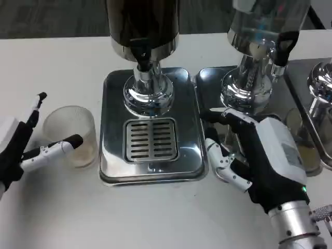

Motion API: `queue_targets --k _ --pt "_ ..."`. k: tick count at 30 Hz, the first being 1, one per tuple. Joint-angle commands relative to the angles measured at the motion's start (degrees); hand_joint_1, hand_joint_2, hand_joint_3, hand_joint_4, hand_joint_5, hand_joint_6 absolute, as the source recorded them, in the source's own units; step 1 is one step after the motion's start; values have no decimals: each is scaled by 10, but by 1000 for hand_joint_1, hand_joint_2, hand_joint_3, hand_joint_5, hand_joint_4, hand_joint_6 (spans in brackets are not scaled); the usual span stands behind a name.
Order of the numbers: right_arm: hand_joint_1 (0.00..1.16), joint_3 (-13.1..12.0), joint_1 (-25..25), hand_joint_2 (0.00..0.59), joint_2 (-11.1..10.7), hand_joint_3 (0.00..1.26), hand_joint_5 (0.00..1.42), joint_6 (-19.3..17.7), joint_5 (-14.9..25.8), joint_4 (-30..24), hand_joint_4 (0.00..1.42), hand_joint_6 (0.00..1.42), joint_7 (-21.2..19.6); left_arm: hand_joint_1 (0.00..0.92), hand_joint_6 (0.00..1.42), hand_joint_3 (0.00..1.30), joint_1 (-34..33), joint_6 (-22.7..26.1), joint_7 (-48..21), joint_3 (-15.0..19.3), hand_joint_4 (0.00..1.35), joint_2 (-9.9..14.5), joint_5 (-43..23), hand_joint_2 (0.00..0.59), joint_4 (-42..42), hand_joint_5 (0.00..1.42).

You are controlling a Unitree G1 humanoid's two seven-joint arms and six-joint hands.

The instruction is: Grasp the cup under the faucet to collect the drink, then remove the cup.

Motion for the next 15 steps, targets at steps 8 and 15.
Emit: queue_targets --k 8,15 --pt "316 3 -5 469 3 417 314 -5 0 -1 361 364 -9 103 260 0 -38 -25 60 -49 0 14 48 0 45 98" --pt "316 2 -4 469 3 427 324 -5 2 0 361 364 -8 153 339 0 -61 -44 82 -66 0 7 48 15 87 184"
